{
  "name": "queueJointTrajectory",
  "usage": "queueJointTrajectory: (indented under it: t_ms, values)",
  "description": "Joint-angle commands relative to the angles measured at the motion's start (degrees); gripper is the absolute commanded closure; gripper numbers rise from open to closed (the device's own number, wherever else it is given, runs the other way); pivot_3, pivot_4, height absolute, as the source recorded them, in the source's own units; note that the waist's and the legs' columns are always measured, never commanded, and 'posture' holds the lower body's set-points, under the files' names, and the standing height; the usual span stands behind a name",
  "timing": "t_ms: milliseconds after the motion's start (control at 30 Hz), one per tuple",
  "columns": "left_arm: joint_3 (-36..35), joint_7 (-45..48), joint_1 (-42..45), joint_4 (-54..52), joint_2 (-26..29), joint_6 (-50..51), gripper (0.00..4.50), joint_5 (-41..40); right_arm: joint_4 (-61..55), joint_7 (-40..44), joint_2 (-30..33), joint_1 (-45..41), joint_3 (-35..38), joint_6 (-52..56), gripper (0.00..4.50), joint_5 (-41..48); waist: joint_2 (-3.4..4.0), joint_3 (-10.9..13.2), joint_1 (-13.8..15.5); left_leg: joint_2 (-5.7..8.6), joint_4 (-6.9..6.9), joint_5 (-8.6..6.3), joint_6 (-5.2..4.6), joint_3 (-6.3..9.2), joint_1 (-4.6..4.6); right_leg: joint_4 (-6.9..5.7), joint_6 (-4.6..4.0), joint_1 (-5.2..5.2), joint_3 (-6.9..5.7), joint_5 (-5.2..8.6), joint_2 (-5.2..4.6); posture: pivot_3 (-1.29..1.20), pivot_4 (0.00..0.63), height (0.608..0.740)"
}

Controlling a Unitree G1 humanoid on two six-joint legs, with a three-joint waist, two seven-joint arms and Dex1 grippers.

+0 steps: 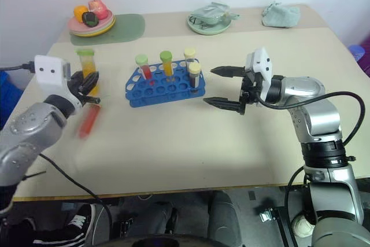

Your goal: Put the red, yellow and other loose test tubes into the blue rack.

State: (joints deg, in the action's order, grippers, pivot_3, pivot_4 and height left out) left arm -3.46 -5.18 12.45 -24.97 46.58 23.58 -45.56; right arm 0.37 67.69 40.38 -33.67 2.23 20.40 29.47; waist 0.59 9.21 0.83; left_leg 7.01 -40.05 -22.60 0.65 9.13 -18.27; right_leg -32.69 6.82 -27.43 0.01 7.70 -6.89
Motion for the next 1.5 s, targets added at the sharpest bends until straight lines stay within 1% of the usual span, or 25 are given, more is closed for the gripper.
queueJointTrajectory:
  t_ms: [33, 100, 233, 400, 467, 600, 667, 833, 1067, 1400, 1500]
  values:
    - [0.6, 13.6, 0.8, 1.6, -3.2, -14.0, 3.76, 10.4, -1.7, -1.3, 0.5, -0.2, 2.7, -0.3, 0.0, 0.7, 0.0, 0.0, 0.0, -0.03, 0.0, 0.0, 0.0, 0.0, 0.0, 0.06, -0.04, 0.01, -0.02, -0.04, 0.02, 0.0, 0.15, 0.74]
    - [2.4, 19.6, 2.5, 5.9, -6.9, -19.5, 3.76, 13.7, -2.1, -1.7, 0.7, 0.3, 3.1, -0.3, 0.0, 0.5, 0.02, 0.0, 0.0, -0.04, 0.01, 0.0, -0.01, -0.05, 0.0, 0.14, -0.07, 0.04, -0.02, -0.08, 0.03, 0.0, 0.15, 0.74]
    - [5.6, 27.3, 7.7, 16.6, -13.7, -28.3, 3.76, 20.9, -1.9, -2.5, 1.5, 0.9, 3.8, -0.4, 0.0, 0.1, 0.01, 0.0, 0.1, -0.05, -0.04, 0.01, -0.03, -0.02, 0.0, 0.44, -0.02, 0.23, -0.09, -0.27, 0.06, 0.0, 0.15, 0.74]
    - [8.3, 30.9, 15.2, 30.8, -24.5, -38.2, 3.76, 27.7, -3.7, -3.9, 2.3, 2.2, 5.0, 0.3, 0.0, 0.6, -0.02, -0.1, 0.0, -0.05, -0.07, 0.0, -0.07, -0.04, -0.05, 0.54, 0.05, 0.22, -0.09, -0.33, 0.06, 0.0, 0.15, 0.74]
    - [9.2, 31.9, 17.3, 35.2, -27.0, -41.2, 3.76, 30.9, -4.8, -4.4, 2.4, 2.6, 5.2, 0.9, 0.0, 0.9, -0.02, -0.1, 0.0, -0.05, -0.07, 0.0, -0.07, -0.05, -0.05, 0.56, 0.07, 0.22, -0.09, -0.34, 0.05, 0.0, 0.15, 0.74]
    - [9.2, 33.0, 19.5, 40.0, -31.2, -43.5, 3.76, 32.7, -5.9, -5.2, 2.9, 3.2, 5.6, 1.5, 0.0, 0.9, -0.02, -0.1, -0.2, -0.05, -0.06, 0.0, -0.07, -0.07, -0.04, 0.55, 0.07, 0.21, -0.09, -0.34, 0.06, 0.0, 0.15, 0.74]
    - [9.2, 33.1, 19.5, 41.5, -32.3, -45.3, 3.76, 34.5, -6.2, -5.5, 3.2, 3.5, 5.9, 1.8, 0.0, 0.9, -0.02, -0.1, -0.1, -0.07, -0.06, 0.0, -0.07, -0.06, -0.04, 0.55, 0.07, 0.19, -0.09, -0.35, 0.06, 0.0, 0.15, 0.74]
    - [7.5, 30.7, 20.4, 46.8, -34.7, -46.2, 3.76, 36.3, -6.8, -6.1, 3.5, 3.9, 6.1, 2.2, 0.0, 1.1, -0.02, -0.1, 0.0, -0.06, -0.08, 0.0, -0.08, -0.06, -0.04, 0.55, 0.08, 0.21, -0.09, -0.35, 0.06, 0.0, 0.15, 0.74]
    - [8.2, 28.9, 21.4, 53.1, -38.4, -49.3, 3.76, 39.5, -7.8, -6.7, 3.8, 3.9, 6.2, 3.1, 0.0, 1.1, -0.03, -0.1, 0.0, -0.05, -0.08, 0.0, -0.08, -0.05, -0.05, 0.56, 0.1, 0.22, -0.08, -0.36, 0.06, 0.0, 0.15, 0.74]
    - [7.6, 30.8, 23.7, 59.7, -41.4, -53.2, 3.76, 39.7, -8.6, -7.3, 4.8, 4.0, 6.8, 3.7, 0.0, 0.9, -0.03, -0.1, 0.0, -0.05, -0.08, 0.0, -0.08, -0.06, -0.05, 0.55, 0.1, 0.22, -0.08, -0.36, 0.06, 0.0, 0.15, 0.74]
    - [6.9, 32.4, 24.3, 61.6, -42.1, -53.0, 3.76, 38.0, -8.7, -7.4, 5.1, 4.1, 7.0, 3.6, 0.0, 0.7, -0.03, -0.1, 0.1, -0.05, -0.09, 0.0, -0.08, -0.06, -0.04, 0.55, 0.1, 0.22, -0.09, -0.36, 0.06, 0.0, 0.15, 0.74]
